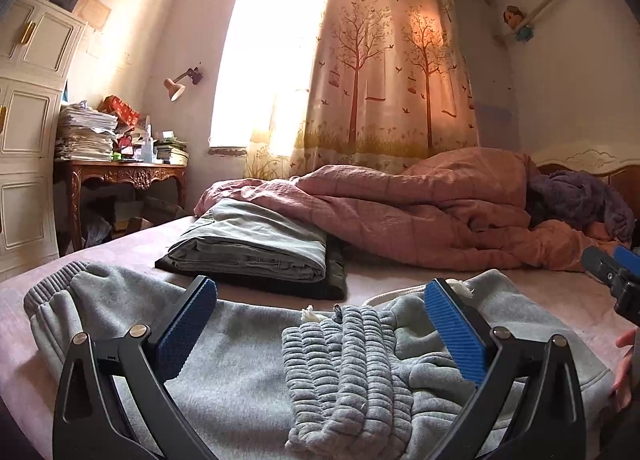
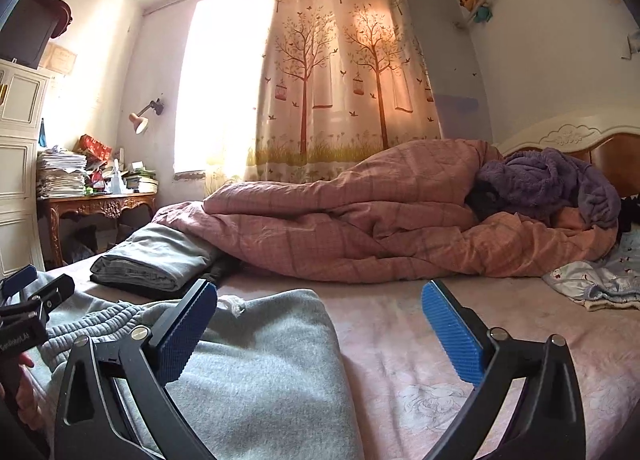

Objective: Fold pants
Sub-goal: 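Open both grippers and withdraw them from the folded sweatpants, then grasp the end of the folded grey sweatpants with the left gripper and lift it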

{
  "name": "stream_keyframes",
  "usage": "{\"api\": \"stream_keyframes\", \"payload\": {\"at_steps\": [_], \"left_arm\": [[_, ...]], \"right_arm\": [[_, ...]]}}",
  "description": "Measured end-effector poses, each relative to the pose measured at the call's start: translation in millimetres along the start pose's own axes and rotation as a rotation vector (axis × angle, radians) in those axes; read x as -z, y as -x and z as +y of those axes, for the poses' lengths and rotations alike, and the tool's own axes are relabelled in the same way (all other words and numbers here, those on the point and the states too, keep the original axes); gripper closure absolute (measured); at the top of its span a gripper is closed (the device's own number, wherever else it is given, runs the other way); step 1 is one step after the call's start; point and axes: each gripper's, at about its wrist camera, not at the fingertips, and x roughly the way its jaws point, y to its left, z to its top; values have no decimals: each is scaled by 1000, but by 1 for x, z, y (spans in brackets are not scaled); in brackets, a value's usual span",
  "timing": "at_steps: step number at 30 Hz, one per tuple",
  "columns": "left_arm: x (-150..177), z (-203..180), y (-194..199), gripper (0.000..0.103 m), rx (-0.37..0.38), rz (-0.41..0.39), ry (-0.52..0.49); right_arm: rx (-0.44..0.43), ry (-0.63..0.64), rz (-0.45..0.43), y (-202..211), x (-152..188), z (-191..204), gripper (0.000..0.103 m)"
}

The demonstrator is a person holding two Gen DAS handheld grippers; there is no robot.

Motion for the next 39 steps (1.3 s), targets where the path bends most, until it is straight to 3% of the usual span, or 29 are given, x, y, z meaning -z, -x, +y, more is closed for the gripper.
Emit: {"api": "stream_keyframes", "payload": {"at_steps": [4, 9, 17, 22, 30, 33, 35, 39], "left_arm": [[-2, 11, 9, 0, -13, -1, -7], [-3, 30, 23, 0, -102, -20, -55], [-4, 87, 47, 0, -213, -11, -4], [4, 138, 46, 0, -233, 95, 160], [32, 201, 38, 1, -176, 252, 474], [46, 219, 27, 17, -119, 329, 625], [54, 228, 22, 34, -122, 362, 687], [54, 231, 18, 38, -137, 360, 683]], "right_arm": [[-12, 28, -10, 6, 1, 7, 0], [-39, 34, -2, 11, 5, 16, 0], [-64, 65, -18, 27, 11, 36, 0], [-79, 68, 1, 30, 15, 44, 0], [-71, 100, -26, 34, 15, 53, 0], [-76, 106, -19, 34, 17, 58, 0], [-78, 110, -14, 34, 18, 59, 0], [-81, 121, -15, 34, 20, 62, 0]]}}
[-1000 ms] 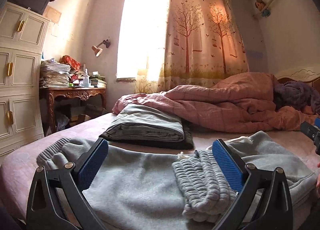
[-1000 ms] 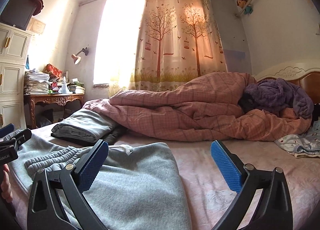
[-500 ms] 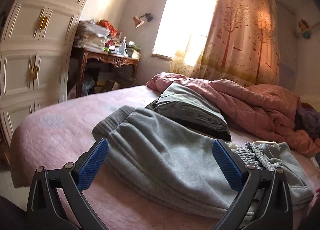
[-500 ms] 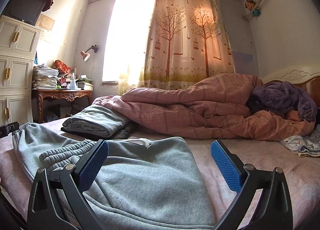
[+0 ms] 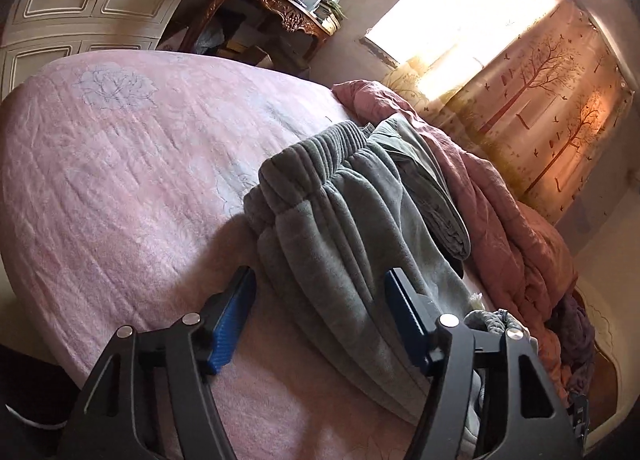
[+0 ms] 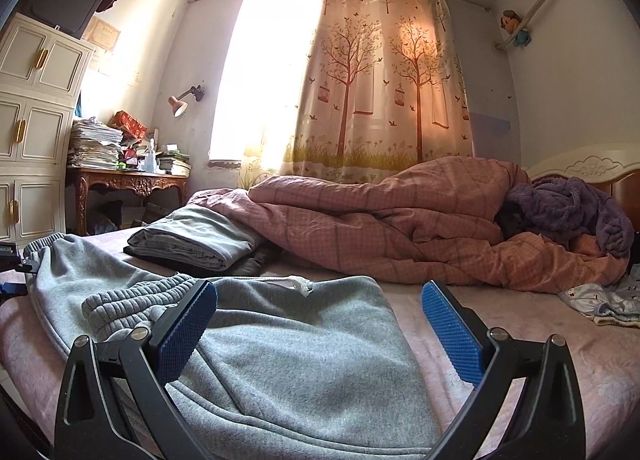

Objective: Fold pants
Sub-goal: 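Grasp the end of the folded grey sweatpants with the left gripper and lift it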

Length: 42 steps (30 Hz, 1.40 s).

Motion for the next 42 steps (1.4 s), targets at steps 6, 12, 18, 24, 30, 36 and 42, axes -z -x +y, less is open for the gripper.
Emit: {"api": "stream_keyframes", "payload": {"at_steps": [6, 12, 18, 24, 30, 36, 42], "left_arm": [[-11, -12, -23, 35, -25, 7, -63], [-20, -7, -30, 53, -11, -1, -21], [-22, -12, -14, 81, 22, -57, -16], [-30, -64, 20, 85, 63, -170, -159], [-31, -144, 53, 87, 165, -223, -304], [-12, -221, 67, 88, 292, -201, -413], [31, -284, 54, 88, 407, -131, -515]], "right_arm": [[-6, 13, 6, 0, 2, 3, 1], [1, 7, 11, -2, 1, 1, 1], [21, -17, 52, -10, 2, -7, 0], [46, -26, 79, -14, 2, -12, 1], [77, -18, 114, -20, 0, -16, 1], [90, -37, 176, -29, 1, -29, 0], [124, -135, 173, -25, -7, -57, 1]]}}
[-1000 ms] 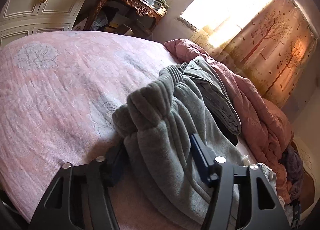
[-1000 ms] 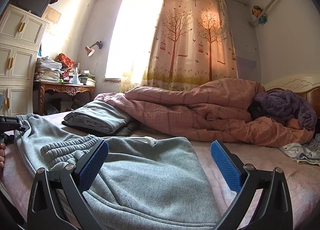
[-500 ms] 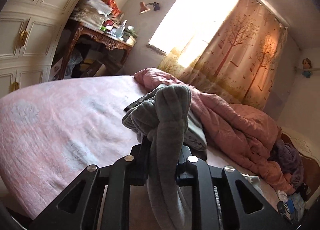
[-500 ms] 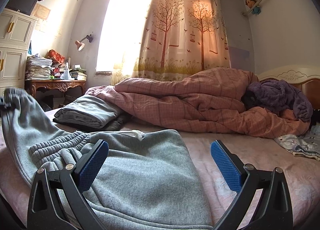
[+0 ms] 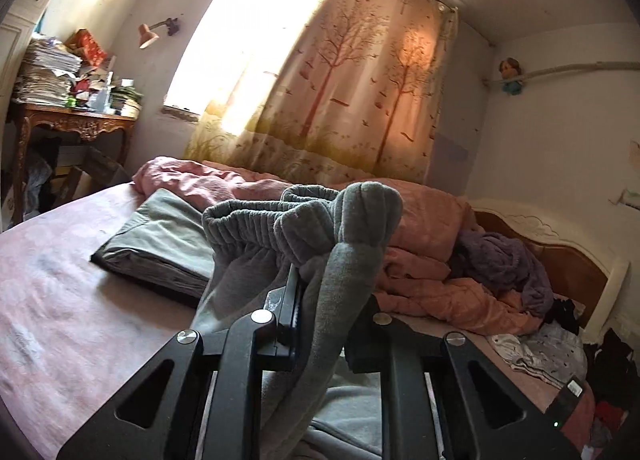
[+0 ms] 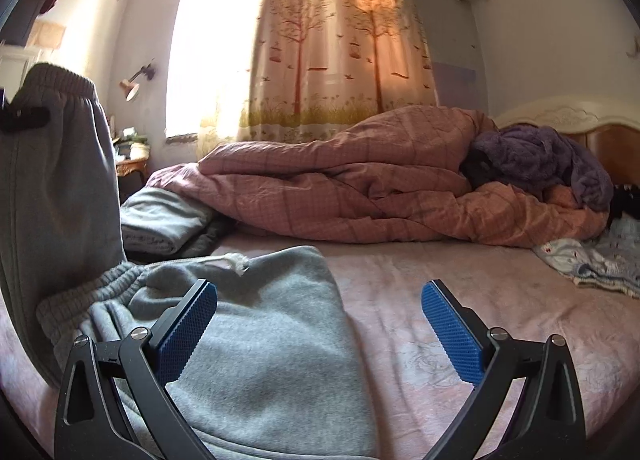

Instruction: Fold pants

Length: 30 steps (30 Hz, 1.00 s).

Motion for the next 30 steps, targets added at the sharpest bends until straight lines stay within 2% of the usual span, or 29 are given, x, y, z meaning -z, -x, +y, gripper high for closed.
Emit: {"api": "stream_keyframes", "payload": {"at_steps": [5, 8, 11, 14, 16, 21, 22, 23, 25, 28, 30], "left_arm": [[49, -49, -36, 88, 52, 104, -158], [90, -65, -57, 88, 34, 184, -253], [131, -70, -73, 88, 8, 256, -330], [157, -83, -70, 87, -35, 228, -480], [163, -89, -62, 83, -51, 204, -546], [153, -76, -41, 73, -25, 209, -492], [151, -73, -34, 63, -17, 204, -480], [150, -72, -26, 42, 5, 198, -470], [147, -69, -6, 27, 38, 165, -447], [142, -63, 17, 27, 17, 131, -431], [135, -54, 28, 27, -31, 94, -422]], "right_arm": [[92, -109, 0, 3, -8, -36, 0], [113, -146, -9, 4, -12, -51, 0], [98, -174, -23, 8, -16, -60, 0], [79, -185, -28, 8, -19, -63, 0], [78, -185, -28, 7, -19, -63, 0], [60, -195, -3, 2, -17, -62, 0], [47, -198, 2, 1, -16, -62, 0], [30, -199, 5, 0, -15, -62, 0], [-13, -199, 14, -2, -15, -59, 0], [-78, -196, 14, -2, -14, -54, 0], [-132, -184, 9, 0, -15, -47, 0]]}}
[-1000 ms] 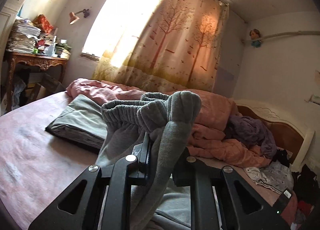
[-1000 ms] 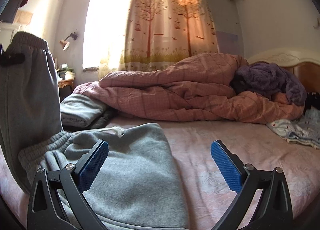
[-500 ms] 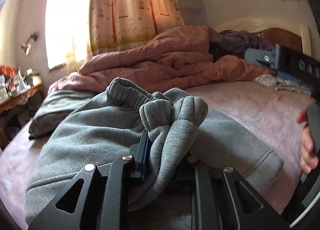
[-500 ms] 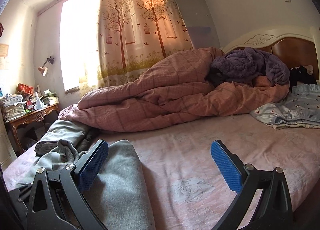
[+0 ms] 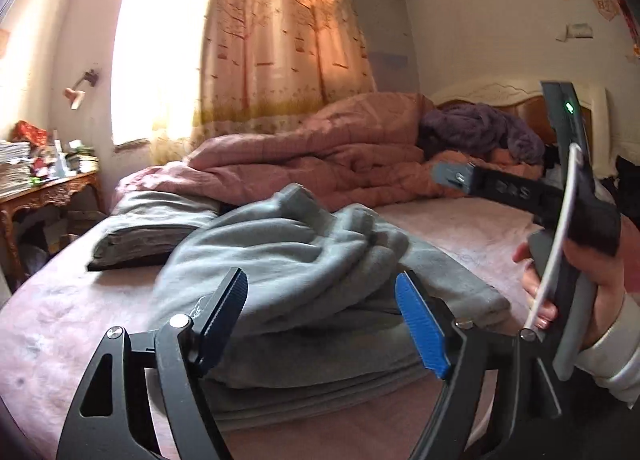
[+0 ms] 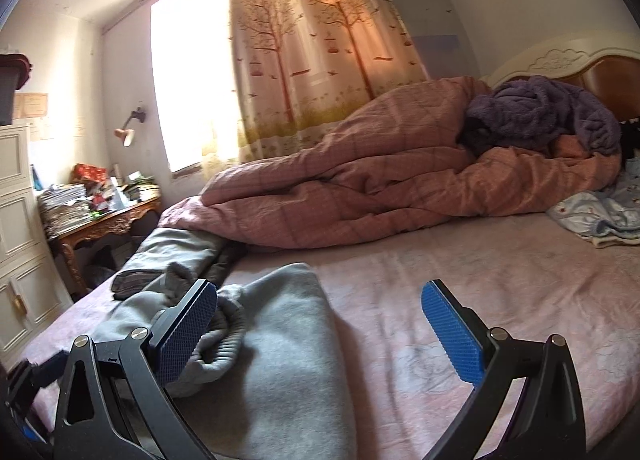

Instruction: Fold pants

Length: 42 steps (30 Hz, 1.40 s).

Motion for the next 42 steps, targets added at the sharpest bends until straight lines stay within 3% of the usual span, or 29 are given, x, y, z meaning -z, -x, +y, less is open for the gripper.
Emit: {"api": "stream_keyframes", "payload": {"at_steps": [4, 6, 8, 9, 11, 14, 16, 18, 19, 20, 27, 31, 35, 38, 42], "left_arm": [[-10, 34, -1, 27, -102, -2, 36], [-12, 56, -9, 27, -141, 42, 95], [-9, 81, -18, 30, -133, 86, 193], [-6, 93, -22, 33, -131, 102, 245], [2, 110, -34, 55, -98, 144, 328], [20, 121, -48, 56, -43, 185, 401], [24, 120, -49, 55, -41, 179, 406], [24, 117, -48, 53, -55, 175, 399], [25, 116, -48, 53, -59, 176, 404], [27, 115, -49, 52, -59, 183, 410], [34, 116, -51, 51, -64, 207, 429], [35, 113, -50, 51, -79, 215, 408], [36, 113, -48, 51, -79, 215, 405], [33, 111, -41, 52, -70, 198, 395], [21, 107, -22, 57, -54, 139, 354]], "right_arm": [[-136, 37, 33, -4, 0, 18, 1], [-209, 58, 68, -8, 0, 29, 6], [-265, 83, 110, -14, 0, 41, 23], [-278, 94, 131, -17, 1, 45, 25], [-300, 116, 178, -27, 3, 54, 40], [-307, 137, 287, -49, 6, 68, 49], [-281, 127, 368, -67, 10, 74, 49], [-259, 78, 383, -76, 11, 71, 43], [-228, 52, 375, -78, 11, 68, 26], [-207, 33, 372, -79, 12, 64, 17], [-366, -221, 578, -114, 33, 49, 17], [-316, -139, 568, -123, 36, 66, 17], [-271, -36, 508, -108, 36, 78, 49], [-245, 31, 445, -80, 28, 86, 61], [-239, 34, 346, -37, 14, 93, 66]]}}
